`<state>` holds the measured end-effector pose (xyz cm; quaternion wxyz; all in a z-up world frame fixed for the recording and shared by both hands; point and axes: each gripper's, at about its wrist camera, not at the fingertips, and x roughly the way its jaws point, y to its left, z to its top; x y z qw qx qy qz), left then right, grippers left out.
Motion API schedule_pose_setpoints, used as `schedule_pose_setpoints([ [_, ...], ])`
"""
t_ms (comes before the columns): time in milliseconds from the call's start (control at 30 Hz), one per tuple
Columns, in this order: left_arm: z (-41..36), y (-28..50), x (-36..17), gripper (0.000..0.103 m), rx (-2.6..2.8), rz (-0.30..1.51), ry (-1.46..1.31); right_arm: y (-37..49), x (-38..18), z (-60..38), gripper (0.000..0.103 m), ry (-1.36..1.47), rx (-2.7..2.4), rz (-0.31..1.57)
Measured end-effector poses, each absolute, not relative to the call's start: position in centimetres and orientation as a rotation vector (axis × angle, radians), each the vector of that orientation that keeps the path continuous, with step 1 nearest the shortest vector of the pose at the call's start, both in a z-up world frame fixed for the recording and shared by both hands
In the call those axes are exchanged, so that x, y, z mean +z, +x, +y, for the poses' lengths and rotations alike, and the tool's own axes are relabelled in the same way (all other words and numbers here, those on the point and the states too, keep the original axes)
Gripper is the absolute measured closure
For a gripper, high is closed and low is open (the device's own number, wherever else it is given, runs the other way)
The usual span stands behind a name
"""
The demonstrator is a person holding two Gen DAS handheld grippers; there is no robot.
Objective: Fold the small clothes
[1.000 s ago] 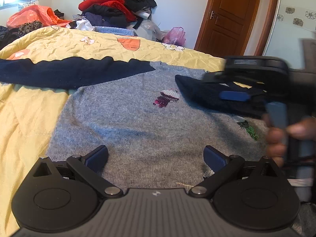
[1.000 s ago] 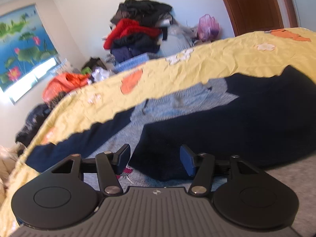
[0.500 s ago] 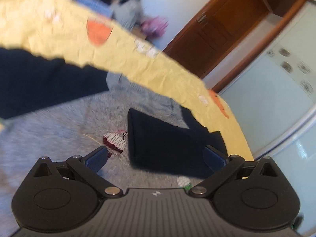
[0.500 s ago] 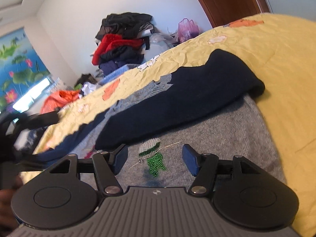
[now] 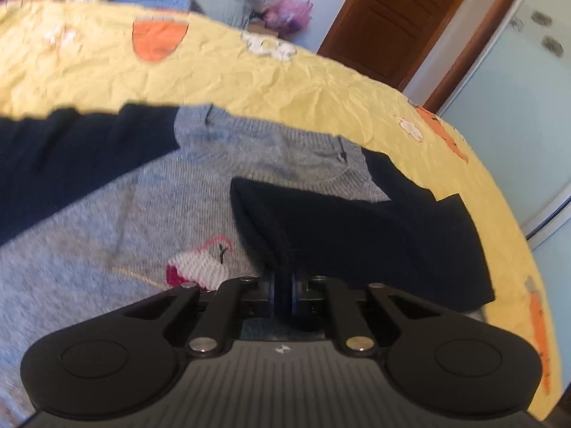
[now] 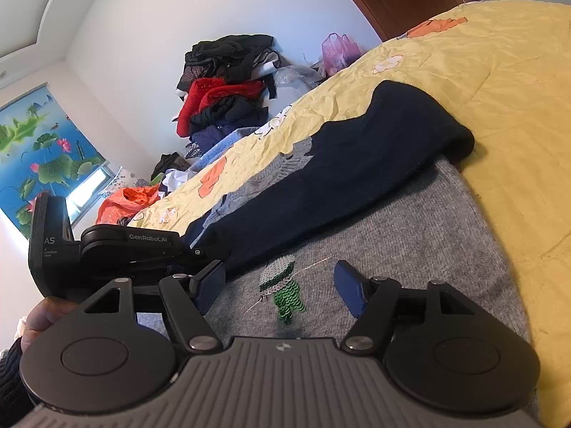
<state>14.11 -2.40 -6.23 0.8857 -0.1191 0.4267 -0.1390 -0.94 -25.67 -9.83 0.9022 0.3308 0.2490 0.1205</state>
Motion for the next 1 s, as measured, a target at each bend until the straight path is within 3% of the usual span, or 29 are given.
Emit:
schedule_pose_setpoints([
  [400, -0.5, 11.6, -3.7, 0.096, -0.181, 0.692, -0.037, -0.9, -9.8, -25.7, 0.032, 0.684, 0.250, 0.515],
  [733, 4.2, 11.7, -6.6, 0.096, -0.090, 0.757, -0.108, -0.8, -9.8, -25.6, 0.032, 0.679, 0.247, 0.514],
  [1000, 5.3, 10.8, -8.1, 0.095, -0.109, 0.685, -0.188, -0.8, -9.6, -25.3, 0.032, 0.658, 0.235, 0.519],
])
